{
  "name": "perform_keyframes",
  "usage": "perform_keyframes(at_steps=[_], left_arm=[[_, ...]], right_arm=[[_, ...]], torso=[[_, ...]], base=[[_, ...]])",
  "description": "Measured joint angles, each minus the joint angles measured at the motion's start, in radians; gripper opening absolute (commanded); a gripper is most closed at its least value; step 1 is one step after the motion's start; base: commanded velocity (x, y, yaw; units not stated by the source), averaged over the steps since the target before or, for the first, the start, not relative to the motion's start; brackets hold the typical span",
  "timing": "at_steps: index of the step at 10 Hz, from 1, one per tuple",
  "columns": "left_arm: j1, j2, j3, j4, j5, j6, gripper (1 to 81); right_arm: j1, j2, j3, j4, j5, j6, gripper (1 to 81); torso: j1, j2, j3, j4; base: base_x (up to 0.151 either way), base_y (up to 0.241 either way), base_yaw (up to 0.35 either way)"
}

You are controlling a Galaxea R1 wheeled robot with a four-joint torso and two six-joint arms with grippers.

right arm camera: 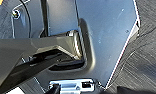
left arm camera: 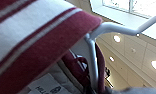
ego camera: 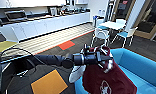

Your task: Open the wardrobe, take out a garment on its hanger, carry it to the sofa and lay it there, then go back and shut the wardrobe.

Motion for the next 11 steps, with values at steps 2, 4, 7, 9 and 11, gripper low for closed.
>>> perform_keyframes(at_steps=[2,4,7,9,11], left_arm=[[-0.003,0.024,-0.003,0.003,-0.001,0.007,1.0],[-0.003,0.038,-0.011,0.004,-0.003,0.007,1.0],[-0.001,0.033,-0.013,0.004,-0.003,0.006,1.0],[0.002,0.030,-0.013,0.005,0.000,0.006,1.0],[0.002,0.030,-0.014,0.005,0.000,0.006,1.0]], right_arm=[[0.000,0.000,0.000,0.000,0.000,0.000,81.1],[-0.003,0.000,0.000,0.000,0.000,0.000,81.1],[0.000,0.000,0.000,0.000,0.000,0.000,81.1],[0.000,0.000,0.000,0.000,0.000,0.000,81.1],[0.000,0.000,0.000,0.000,0.000,0.000,81.1]], torso=[[0.000,0.000,0.000,0.000],[0.000,0.000,0.000,0.000],[0.000,0.000,0.000,0.000],[0.001,0.000,0.000,0.000],[0.001,0.000,0.000,0.000]], base=[[0.076,0.000,0.000],[0.081,0.000,0.000],[0.081,0.000,0.000],[0.081,0.000,0.000],[0.081,0.000,0.000]])
